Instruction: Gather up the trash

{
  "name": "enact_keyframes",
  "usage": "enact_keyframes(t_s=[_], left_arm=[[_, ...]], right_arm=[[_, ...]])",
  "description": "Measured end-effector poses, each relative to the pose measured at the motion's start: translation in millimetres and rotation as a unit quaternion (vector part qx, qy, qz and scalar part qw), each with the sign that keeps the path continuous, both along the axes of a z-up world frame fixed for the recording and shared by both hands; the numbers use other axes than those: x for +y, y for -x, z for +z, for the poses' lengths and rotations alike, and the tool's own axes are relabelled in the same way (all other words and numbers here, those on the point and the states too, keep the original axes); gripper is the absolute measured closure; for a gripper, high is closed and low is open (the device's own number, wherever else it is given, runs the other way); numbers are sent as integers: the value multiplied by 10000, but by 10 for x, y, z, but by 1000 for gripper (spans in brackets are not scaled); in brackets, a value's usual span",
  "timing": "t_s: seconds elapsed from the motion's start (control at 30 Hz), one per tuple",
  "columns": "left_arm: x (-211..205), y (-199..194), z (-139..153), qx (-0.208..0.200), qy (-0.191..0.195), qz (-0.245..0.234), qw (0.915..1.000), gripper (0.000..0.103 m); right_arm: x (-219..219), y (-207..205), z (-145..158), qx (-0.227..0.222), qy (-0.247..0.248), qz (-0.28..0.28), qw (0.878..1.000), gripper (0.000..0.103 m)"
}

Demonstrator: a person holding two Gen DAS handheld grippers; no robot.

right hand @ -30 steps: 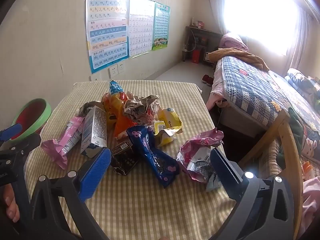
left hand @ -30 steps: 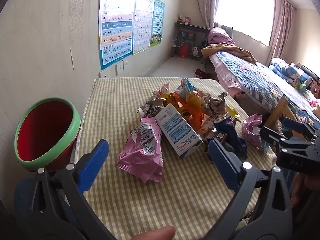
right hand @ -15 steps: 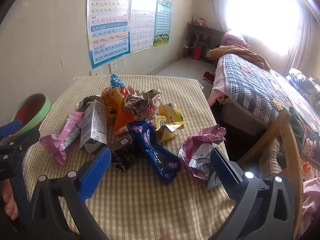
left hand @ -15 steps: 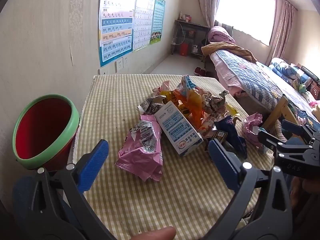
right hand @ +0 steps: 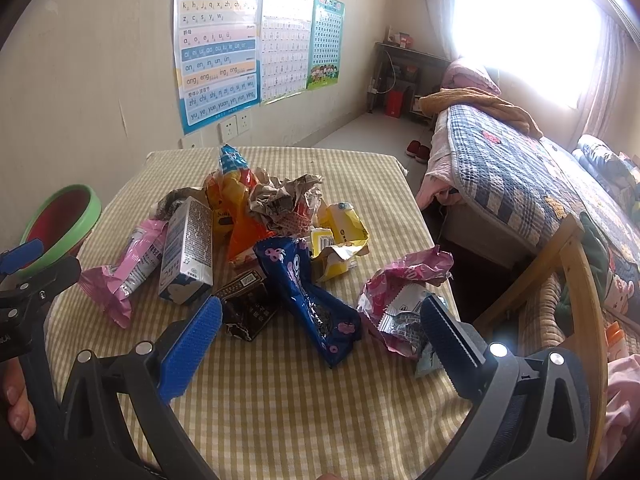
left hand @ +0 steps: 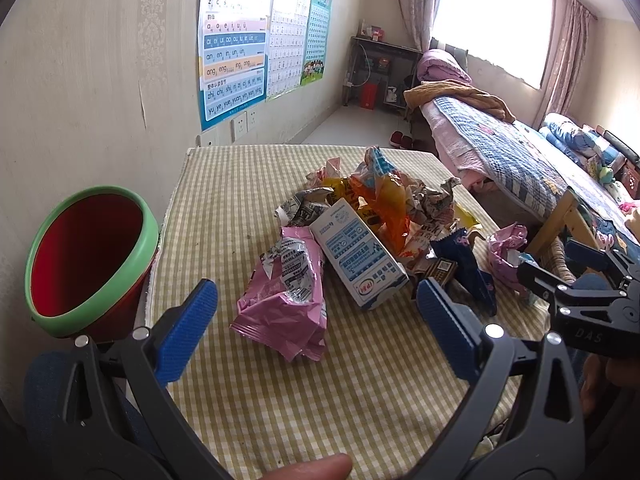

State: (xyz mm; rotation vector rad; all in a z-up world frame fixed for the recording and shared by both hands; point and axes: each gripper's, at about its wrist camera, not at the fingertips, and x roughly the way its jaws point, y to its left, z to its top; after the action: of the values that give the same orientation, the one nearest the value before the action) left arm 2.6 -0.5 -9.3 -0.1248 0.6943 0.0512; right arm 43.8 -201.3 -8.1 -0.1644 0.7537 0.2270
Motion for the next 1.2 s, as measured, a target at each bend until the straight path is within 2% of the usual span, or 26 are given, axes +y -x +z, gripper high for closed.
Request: enact_keyframes(t_s=[1.2], left_arm=[[45,-14,-4,64,97,46,9999,5]], right_arm=[[11,-11,-35,38,20,15,10000,7]])
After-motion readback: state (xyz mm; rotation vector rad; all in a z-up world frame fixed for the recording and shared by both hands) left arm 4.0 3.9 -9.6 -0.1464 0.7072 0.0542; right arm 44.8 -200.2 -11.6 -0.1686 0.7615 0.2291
